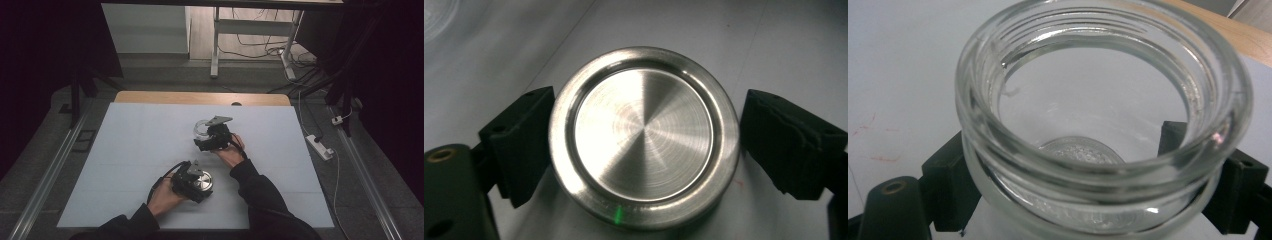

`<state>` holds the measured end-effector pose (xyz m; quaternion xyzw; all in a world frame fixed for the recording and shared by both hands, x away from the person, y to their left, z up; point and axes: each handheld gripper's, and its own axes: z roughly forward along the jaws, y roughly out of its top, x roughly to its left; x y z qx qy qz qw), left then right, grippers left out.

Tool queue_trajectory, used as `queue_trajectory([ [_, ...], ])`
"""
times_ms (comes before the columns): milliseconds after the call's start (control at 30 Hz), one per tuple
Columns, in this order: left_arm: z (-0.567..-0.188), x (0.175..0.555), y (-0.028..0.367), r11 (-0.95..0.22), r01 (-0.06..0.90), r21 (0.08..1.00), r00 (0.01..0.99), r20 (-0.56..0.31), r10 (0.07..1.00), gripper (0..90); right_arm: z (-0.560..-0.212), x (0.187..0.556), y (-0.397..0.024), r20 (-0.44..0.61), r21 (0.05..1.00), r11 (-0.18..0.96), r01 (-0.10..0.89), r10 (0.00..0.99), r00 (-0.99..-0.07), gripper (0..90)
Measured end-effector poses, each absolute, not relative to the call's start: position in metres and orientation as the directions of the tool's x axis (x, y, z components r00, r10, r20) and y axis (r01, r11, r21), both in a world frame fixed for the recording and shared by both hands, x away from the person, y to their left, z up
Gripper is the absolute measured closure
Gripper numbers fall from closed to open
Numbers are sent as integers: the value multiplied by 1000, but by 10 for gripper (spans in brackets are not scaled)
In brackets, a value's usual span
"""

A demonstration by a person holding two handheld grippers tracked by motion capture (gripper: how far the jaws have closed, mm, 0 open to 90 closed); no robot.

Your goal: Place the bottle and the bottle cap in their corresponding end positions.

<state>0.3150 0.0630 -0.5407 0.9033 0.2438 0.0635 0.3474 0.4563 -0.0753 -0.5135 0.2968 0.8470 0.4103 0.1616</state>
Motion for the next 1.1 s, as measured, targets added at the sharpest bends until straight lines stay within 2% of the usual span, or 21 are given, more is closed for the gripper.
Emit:
queue_trajectory([
  [433, -529, 312, 77, -590, 408, 697, 861, -79, 502, 20, -508, 450, -77, -18, 778, 501, 379, 621, -783, 12],
  [1100, -513, 311, 115, -507, 457, 731, 842, -171, 512, 0, -495, 421, -95, -5, 793, 482, 372, 616, -788, 0],
])
